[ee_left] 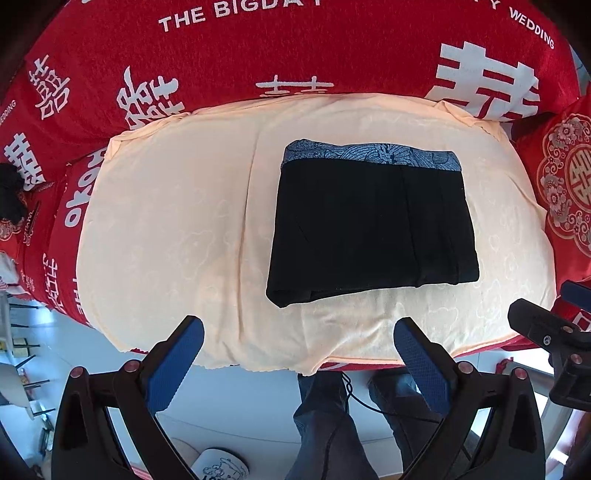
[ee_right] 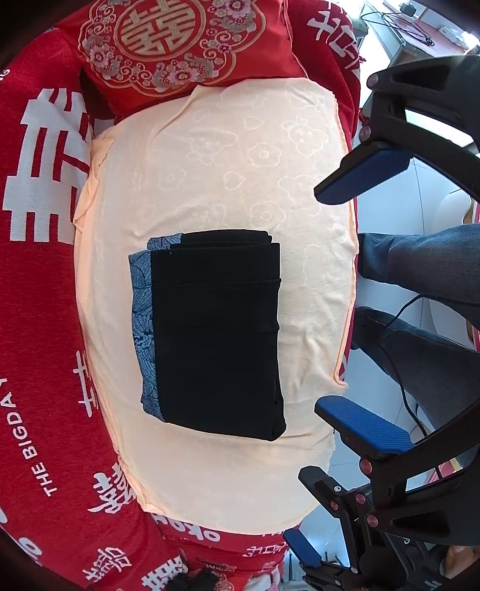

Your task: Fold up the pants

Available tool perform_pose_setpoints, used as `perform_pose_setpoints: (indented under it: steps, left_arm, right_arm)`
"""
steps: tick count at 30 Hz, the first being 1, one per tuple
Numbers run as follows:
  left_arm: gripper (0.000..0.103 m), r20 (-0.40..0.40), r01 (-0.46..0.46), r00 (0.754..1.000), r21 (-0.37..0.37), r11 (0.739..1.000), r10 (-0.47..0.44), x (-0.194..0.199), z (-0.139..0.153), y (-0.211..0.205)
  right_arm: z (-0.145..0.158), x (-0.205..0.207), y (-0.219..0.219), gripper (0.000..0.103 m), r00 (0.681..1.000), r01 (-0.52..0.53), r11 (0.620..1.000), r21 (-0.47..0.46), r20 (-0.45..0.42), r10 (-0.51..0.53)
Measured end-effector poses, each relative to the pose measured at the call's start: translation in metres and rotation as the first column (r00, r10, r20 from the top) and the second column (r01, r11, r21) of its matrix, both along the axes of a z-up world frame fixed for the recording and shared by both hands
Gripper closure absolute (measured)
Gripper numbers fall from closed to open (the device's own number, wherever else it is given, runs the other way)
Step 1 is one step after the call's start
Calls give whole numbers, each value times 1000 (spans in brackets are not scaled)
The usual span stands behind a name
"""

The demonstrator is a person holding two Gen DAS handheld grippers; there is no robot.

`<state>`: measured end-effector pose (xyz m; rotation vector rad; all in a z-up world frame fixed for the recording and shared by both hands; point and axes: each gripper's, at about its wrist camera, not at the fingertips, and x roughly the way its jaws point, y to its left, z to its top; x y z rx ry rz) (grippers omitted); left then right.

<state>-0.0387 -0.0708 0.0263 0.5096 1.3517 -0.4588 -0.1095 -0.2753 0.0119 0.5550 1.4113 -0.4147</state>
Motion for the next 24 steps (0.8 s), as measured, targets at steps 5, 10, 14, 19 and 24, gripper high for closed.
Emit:
perform_pose_setpoints:
  steps: [5, 10, 14, 19, 24]
  left_arm:
    - [0, 3, -4, 1000, -5, 1000, 4, 1, 0, 0]
    - [0, -1, 2, 1000, -2, 1000, -2, 1, -2, -2]
    - [0, 1, 1, 1000, 0, 1000, -1, 1, -3, -2]
    - [0, 9, -9, 1000, -9, 1000, 9, 2, -3, -3]
    - [0, -5, -11, 1000, -33, 999, 11, 4, -3, -1]
  right_arm:
    - [0, 3, 1, 0, 1000, -12, 1000, -5, -3, 12]
    - [-1, 5, 2, 0, 1000, -12, 1000, -7, -9, 12]
    - [-3, 6, 2, 0, 1000, -16, 1000, -11, -16, 16]
    - [-4, 6, 2, 0, 1000, -20, 1000, -13, -21, 20]
    - [-5, 7, 2, 0, 1000, -18, 1000, -14, -24, 17]
